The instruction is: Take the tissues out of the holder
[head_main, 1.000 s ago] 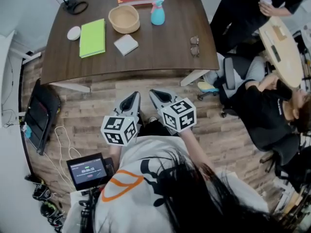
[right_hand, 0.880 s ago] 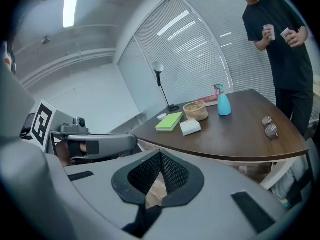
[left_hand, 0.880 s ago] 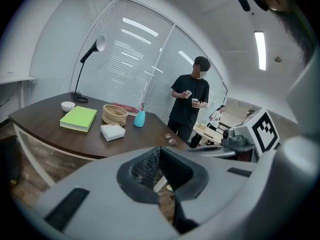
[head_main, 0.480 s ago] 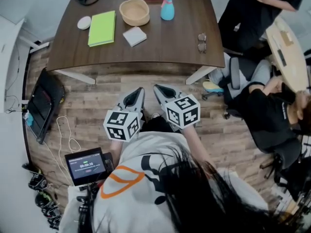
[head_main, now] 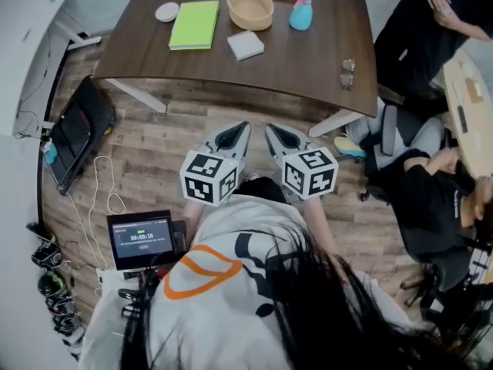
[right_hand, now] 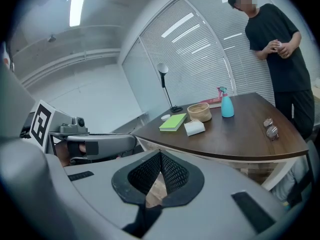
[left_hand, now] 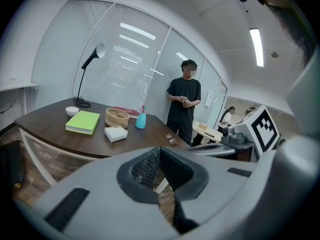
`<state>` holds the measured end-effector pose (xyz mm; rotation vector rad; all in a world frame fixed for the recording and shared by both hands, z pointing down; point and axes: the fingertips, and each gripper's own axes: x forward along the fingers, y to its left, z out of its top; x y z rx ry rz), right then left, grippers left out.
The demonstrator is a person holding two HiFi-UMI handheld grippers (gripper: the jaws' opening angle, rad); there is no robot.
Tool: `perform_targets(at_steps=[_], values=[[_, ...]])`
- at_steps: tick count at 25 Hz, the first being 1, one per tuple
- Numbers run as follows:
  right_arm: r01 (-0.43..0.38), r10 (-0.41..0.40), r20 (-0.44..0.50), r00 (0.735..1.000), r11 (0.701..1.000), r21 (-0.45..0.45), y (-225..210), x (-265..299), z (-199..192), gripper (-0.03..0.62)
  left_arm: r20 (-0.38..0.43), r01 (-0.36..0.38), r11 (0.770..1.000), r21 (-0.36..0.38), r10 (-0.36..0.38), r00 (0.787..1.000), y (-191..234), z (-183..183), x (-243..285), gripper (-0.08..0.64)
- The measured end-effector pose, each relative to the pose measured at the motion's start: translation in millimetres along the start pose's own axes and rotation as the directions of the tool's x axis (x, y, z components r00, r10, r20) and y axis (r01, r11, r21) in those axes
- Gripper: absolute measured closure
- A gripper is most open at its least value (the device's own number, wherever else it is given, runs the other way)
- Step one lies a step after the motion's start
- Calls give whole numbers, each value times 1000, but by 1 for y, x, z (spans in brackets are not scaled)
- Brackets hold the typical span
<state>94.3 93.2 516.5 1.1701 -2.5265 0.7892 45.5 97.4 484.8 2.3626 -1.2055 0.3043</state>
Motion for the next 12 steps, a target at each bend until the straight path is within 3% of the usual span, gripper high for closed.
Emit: perform_targets(at_steps=[12], values=[[-12, 12, 9, 1000, 1000, 19, 2, 4, -3, 581, 4, -20, 1000, -5, 20, 1000, 8, -5, -6, 560]])
